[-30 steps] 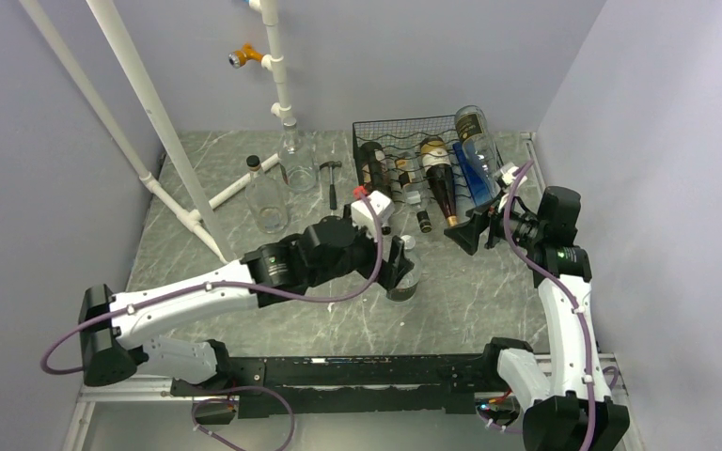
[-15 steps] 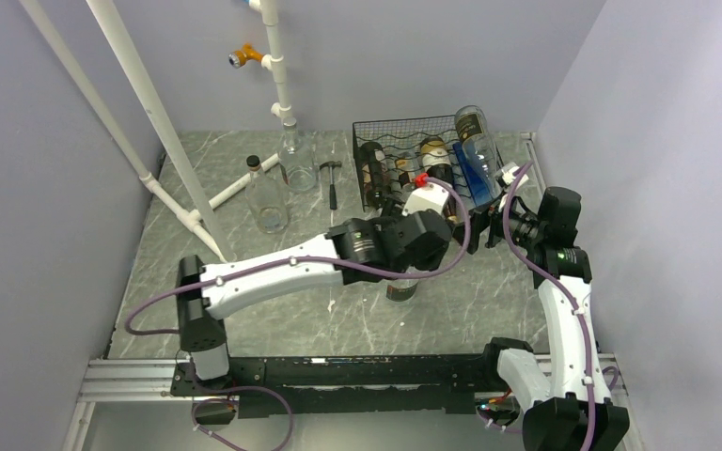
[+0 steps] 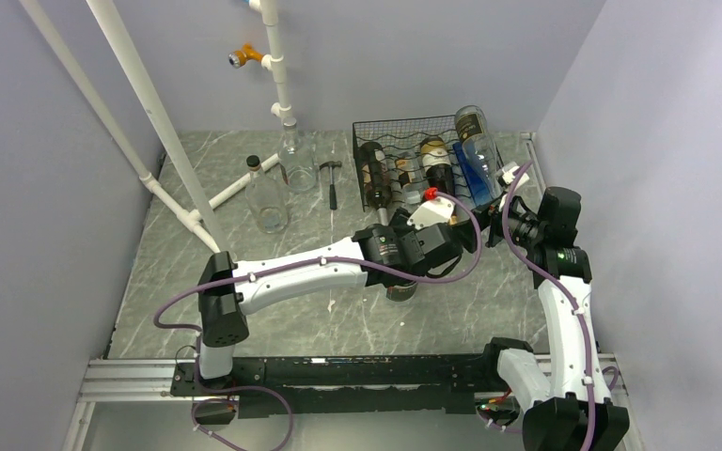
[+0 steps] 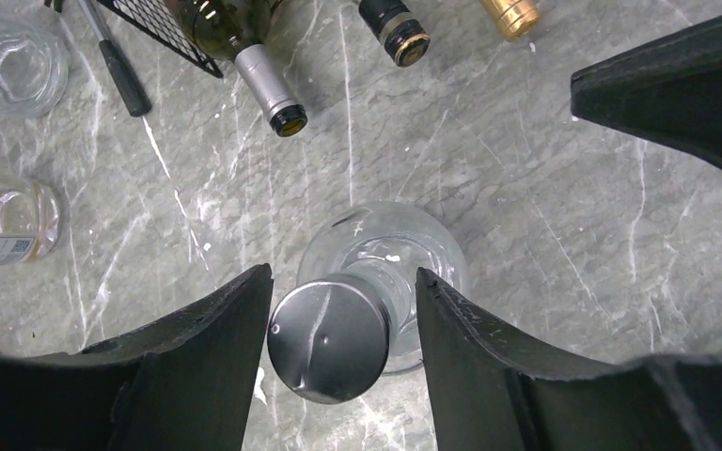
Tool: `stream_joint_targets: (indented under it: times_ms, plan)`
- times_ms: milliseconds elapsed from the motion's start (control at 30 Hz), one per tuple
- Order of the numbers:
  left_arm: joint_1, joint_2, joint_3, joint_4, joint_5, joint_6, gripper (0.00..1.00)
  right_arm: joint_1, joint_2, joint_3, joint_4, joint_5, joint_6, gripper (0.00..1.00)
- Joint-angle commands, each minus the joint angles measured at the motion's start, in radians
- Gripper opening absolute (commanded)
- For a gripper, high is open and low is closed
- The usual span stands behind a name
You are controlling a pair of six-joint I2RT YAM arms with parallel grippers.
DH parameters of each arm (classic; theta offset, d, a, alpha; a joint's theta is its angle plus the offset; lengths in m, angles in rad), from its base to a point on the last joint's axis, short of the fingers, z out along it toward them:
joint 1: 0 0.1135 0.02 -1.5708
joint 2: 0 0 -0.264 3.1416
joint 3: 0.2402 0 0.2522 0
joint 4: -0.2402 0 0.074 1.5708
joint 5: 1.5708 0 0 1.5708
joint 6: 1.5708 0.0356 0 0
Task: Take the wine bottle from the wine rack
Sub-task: Move the wine bottle to the center of the board.
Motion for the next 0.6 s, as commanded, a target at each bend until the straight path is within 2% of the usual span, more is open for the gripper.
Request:
stream_joint_targets:
  times_ms: [0, 133, 367, 567]
  plan:
    - [-0.005, 0.017, 0.037, 0.010, -0.046, 0.012, 0.62, -0.004, -0.019, -0.008, 0.048, 0.007, 0.004, 0.85]
    - [-0.004, 0.016, 0.020, 0.035, -0.042, 0.017, 0.60, -0.004, -0.020, -0.008, 0.049, 0.009, 0.004, 0.85]
    - [0.004, 0.001, 0.000, 0.061, -0.029, 0.015, 0.45, -0.004, -0.021, -0.009, 0.048, 0.012, 0.002, 0.85]
    - [0.019, -0.042, -0.026, 0.078, -0.002, -0.007, 0.15, -0.004, -0.020, -0.008, 0.048, 0.015, 0.001, 0.85]
